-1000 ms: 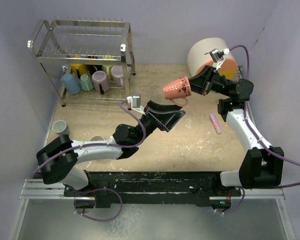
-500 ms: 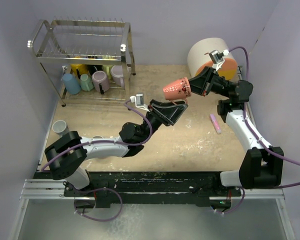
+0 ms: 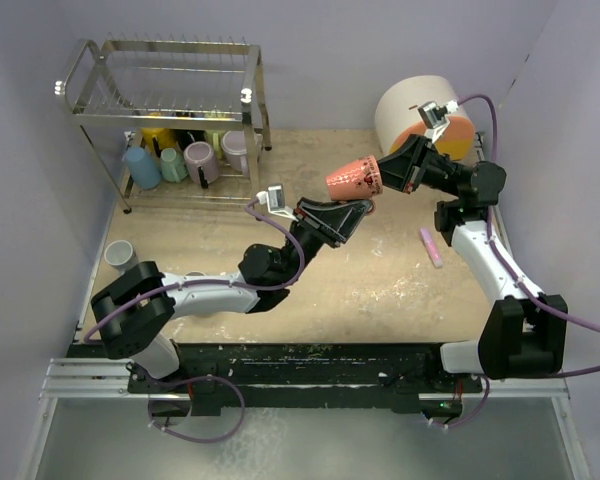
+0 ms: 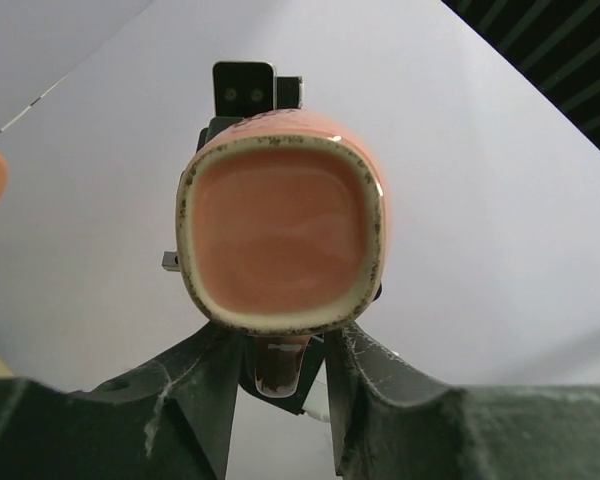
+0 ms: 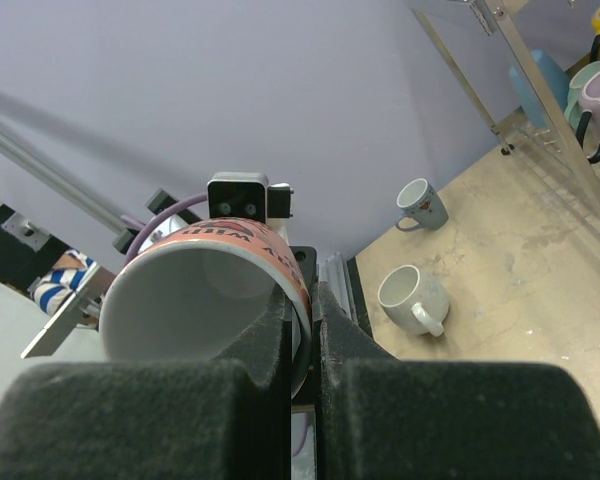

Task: Load the cups into the dish rack
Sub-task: Pick up the cup at the center of the board.

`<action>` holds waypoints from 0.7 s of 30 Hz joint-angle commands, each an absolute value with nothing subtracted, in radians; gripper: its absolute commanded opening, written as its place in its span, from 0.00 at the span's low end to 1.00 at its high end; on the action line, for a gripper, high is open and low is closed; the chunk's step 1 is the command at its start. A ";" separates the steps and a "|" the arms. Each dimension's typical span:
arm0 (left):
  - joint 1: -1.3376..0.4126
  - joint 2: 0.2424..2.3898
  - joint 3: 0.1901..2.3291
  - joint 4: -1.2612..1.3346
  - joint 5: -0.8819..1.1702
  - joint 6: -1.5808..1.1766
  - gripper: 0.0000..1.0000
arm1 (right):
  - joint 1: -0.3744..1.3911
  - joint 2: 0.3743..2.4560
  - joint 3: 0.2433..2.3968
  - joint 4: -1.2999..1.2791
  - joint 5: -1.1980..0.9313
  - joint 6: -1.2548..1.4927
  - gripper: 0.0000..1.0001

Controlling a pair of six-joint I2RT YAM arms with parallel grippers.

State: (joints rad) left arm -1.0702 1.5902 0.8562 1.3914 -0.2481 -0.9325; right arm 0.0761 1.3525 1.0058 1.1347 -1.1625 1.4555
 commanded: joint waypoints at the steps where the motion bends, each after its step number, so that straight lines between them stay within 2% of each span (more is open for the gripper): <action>1: -1.076 1.593 0.906 1.476 -0.261 -0.934 0.38 | 0.072 1.299 1.015 1.187 -1.113 1.464 0.00; 7: -1.075 1.598 0.911 1.475 -0.273 -0.929 0.32 | 0.071 1.296 1.015 1.183 -1.112 1.459 0.00; 9: -1.075 1.600 0.910 1.476 -0.275 -0.924 0.25 | 0.072 1.295 1.000 1.180 -1.111 1.455 0.00; 13: -1.073 1.602 0.909 1.497 -0.274 -0.907 0.03 | 0.072 1.292 0.982 1.167 -1.112 1.445 0.00; 15: -1.065 1.600 0.905 1.504 -0.263 -0.907 0.00 | 0.072 1.288 0.979 1.151 -1.113 1.433 0.01; 21: -1.045 1.576 0.868 1.516 -0.240 -0.914 0.00 | 0.072 1.269 0.967 1.097 -1.117 1.377 0.29</action>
